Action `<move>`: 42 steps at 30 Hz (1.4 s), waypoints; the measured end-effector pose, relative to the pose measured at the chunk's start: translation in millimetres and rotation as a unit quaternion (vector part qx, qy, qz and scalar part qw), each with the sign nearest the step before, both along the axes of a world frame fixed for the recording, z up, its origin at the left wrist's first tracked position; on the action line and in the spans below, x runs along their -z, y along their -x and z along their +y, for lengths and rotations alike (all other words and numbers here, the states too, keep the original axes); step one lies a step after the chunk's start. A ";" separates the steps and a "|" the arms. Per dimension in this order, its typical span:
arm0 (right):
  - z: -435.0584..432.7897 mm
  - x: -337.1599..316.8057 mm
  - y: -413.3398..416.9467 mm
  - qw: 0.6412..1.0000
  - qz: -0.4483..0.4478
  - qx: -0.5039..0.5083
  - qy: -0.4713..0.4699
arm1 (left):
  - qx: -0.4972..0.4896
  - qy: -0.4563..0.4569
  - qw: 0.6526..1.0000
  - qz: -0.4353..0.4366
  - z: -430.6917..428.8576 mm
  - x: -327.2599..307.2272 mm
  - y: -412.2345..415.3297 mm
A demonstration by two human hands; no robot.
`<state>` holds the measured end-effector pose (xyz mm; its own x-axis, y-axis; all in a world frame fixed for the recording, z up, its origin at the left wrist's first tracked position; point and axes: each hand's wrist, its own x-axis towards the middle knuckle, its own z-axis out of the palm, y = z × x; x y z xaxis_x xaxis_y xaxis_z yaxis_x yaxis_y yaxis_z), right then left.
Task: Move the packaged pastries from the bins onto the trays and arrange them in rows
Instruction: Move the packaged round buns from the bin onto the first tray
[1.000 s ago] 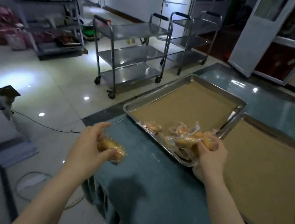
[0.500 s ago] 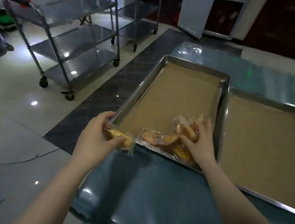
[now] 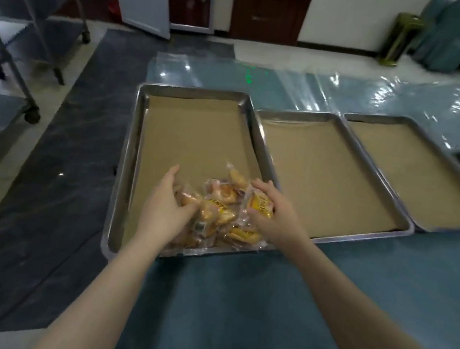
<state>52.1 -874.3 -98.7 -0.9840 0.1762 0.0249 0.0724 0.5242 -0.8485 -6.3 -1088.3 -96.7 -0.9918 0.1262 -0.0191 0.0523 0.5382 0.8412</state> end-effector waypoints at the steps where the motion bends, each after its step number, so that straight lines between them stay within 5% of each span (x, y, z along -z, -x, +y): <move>1: 0.3 -2.7 -2.7 1.000 -0.006 -0.001 0.016 | 0.010 0.001 1.000 -0.007 3.6 0.2 2.0; 10: 45.4 -25.9 -50.9 0.997 0.000 0.045 -0.055 | 0.117 0.028 0.990 0.073 70.1 -18.5 -36.8; 19: 165.1 -51.2 -151.9 0.992 0.023 0.106 -0.068 | 0.274 0.084 0.931 0.225 192.2 -50.6 -107.3; 34: 449.0 -68.5 -267.5 0.983 0.025 0.139 -0.121 | 0.329 0.057 0.910 0.246 471.2 -66.7 -199.9; 42: 592.7 -103.9 -246.4 0.940 0.019 0.123 -0.318 | 0.342 -0.009 0.901 0.269 640.9 -97.7 -173.5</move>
<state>298.5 -281.6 5.2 -0.9118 0.3359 0.2363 0.2335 0.8974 -0.3745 167.2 -447.5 1.1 -0.5481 0.7058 0.4488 0.7680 0.2123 0.6042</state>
